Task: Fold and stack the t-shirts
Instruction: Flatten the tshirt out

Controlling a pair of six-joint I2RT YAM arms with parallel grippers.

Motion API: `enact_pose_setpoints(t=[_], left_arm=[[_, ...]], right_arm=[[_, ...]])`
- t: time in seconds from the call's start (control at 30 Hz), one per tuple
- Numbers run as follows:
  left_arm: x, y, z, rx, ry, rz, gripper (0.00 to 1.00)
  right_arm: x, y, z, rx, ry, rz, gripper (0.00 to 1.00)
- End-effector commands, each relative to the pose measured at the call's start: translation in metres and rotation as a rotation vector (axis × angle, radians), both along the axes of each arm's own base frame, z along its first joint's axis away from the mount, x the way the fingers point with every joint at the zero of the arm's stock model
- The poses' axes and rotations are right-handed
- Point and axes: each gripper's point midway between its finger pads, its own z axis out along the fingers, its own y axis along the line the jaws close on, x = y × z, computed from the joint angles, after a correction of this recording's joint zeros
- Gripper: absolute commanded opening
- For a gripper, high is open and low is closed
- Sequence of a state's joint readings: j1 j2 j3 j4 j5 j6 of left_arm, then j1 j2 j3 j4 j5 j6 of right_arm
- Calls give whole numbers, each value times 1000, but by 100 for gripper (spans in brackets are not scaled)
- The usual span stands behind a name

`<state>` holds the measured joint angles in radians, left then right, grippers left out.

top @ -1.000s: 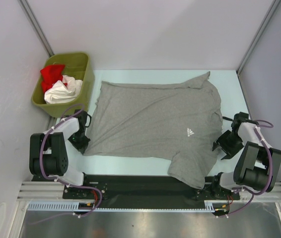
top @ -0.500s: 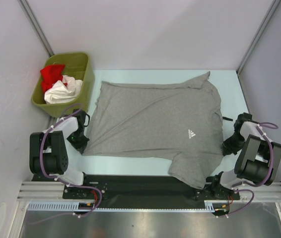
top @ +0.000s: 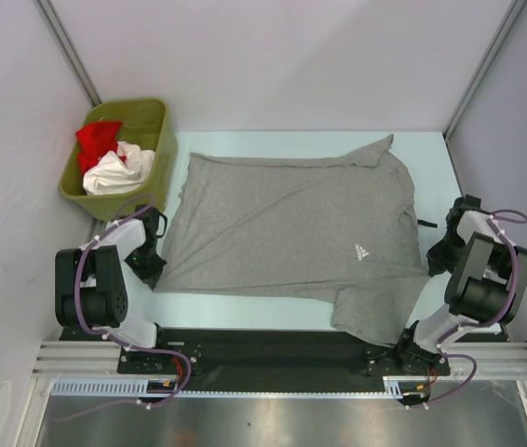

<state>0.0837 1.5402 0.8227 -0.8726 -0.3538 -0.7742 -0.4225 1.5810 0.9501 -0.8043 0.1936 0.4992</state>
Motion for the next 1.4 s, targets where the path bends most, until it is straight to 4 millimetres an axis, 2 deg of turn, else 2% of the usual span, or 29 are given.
enact_pose_setpoints(t=[0.0,0.03,0.07,0.1,0.17,0.23,0.27,0.33,0.37,0.47,0.57,0.63,0.77,0.9,1.0,1.17,1.3,1.37], left_arm=[[13,11,4,30,-31,-29,1],[12,9,3,18,-29,-34,0],[12,8,2,10,-26,-45,0],[13,5,1,-10,-29,-47,0],[15,2,2,-27,-47,-65,0],[18,-3,5,-52,-71,-78,1],[19,-3,7,-55,-80,-76,4],[14,0,13,-32,-73,-60,15],[14,1,19,-23,-99,-50,31],[15,6,34,14,-142,-36,52],[19,7,46,20,-167,-35,57],[18,6,52,14,-173,-26,59],[13,-7,51,-51,-193,-24,58],[16,-21,33,-134,-216,-65,56],[15,-33,21,-199,-211,-91,56],[11,-36,14,-218,-208,-82,59],[1,-41,-1,-247,-138,-51,59],[-4,-40,-7,-244,-103,-34,56]], right_arm=[[19,1,-9,51,-7,46,6],[17,3,-10,60,4,46,11],[18,3,-7,60,-1,46,24],[17,4,-4,54,-8,51,30],[13,4,12,32,-26,53,40],[7,11,25,34,-26,70,46],[8,15,38,21,-58,78,53],[7,34,48,39,-70,129,59],[10,39,57,35,-94,151,67],[13,62,69,47,-111,238,73],[15,91,75,91,-144,322,76],[11,111,71,141,-146,366,76],[1,125,61,190,-150,397,76],[1,133,58,236,-164,405,76],[-1,136,58,256,-173,396,76],[-10,136,53,268,-175,360,77],[-22,120,41,241,-120,284,77],[-22,110,39,221,-117,266,77]])
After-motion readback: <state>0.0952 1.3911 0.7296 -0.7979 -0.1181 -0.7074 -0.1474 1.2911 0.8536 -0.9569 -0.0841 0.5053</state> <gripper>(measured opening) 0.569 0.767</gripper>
